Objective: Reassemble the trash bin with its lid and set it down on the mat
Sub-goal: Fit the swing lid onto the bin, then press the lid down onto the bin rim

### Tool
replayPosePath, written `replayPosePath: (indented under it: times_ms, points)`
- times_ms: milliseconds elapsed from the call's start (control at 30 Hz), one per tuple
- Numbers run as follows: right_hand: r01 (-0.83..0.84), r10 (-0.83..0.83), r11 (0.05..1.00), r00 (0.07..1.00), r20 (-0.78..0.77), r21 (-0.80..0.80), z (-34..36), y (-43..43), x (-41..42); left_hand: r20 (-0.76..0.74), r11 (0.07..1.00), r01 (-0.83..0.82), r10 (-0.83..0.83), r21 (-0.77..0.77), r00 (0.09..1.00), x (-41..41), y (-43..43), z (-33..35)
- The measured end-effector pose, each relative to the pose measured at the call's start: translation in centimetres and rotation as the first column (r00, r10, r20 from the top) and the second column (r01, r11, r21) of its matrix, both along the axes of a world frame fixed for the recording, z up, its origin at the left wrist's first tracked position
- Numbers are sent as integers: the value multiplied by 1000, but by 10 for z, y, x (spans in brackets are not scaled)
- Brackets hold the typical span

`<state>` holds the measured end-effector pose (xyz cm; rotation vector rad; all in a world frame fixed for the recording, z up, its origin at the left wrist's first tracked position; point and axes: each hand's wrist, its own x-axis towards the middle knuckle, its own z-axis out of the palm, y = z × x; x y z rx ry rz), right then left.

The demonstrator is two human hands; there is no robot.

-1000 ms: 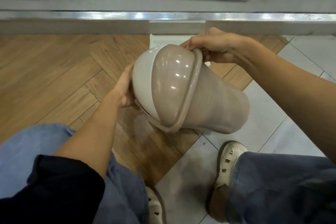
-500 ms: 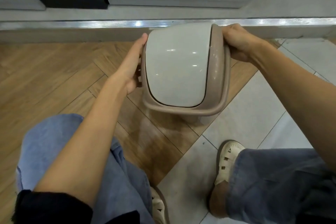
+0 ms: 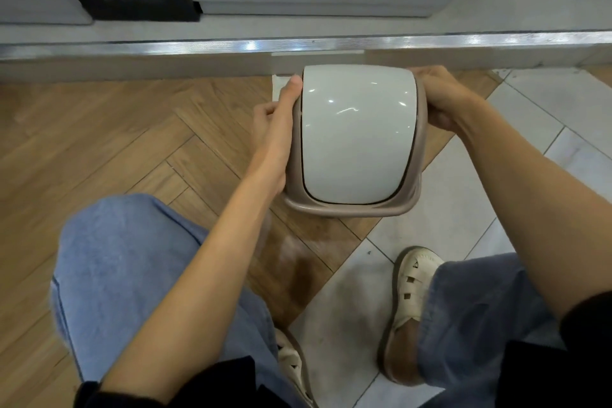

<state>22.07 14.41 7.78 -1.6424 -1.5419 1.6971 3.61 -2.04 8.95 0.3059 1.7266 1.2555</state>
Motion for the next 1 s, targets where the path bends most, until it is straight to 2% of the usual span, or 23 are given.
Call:
replayPosePath:
  times_ms: [167,300,367,567,733,1000]
  points:
    - [98,-101,993,994,37,64,23,-15,2,-7,998,-55,56,24,998,0,-2,0]
    - [241,-239,960,971,-27,140,46,-60,21,-61,998,-58,60,29,996,-1,-21,-2]
    - [243,-234,957,970,-69,161,46,-90,26,-69,996,-70,74,54,995,2,-36,-6]
    - [155,-147,986,981,-127,62,9,-121,18,-15,998,-30,31,57,999,16,-38,-29]
    - [157,-135,982,974,-184,109,-3,-113,17,2,991,-105,105,81,994,16,-26,-47]
    - [149,-121,966,983,-135,213,-10,-94,-1,-15,984,-114,117,135,993,6,-6,-49]
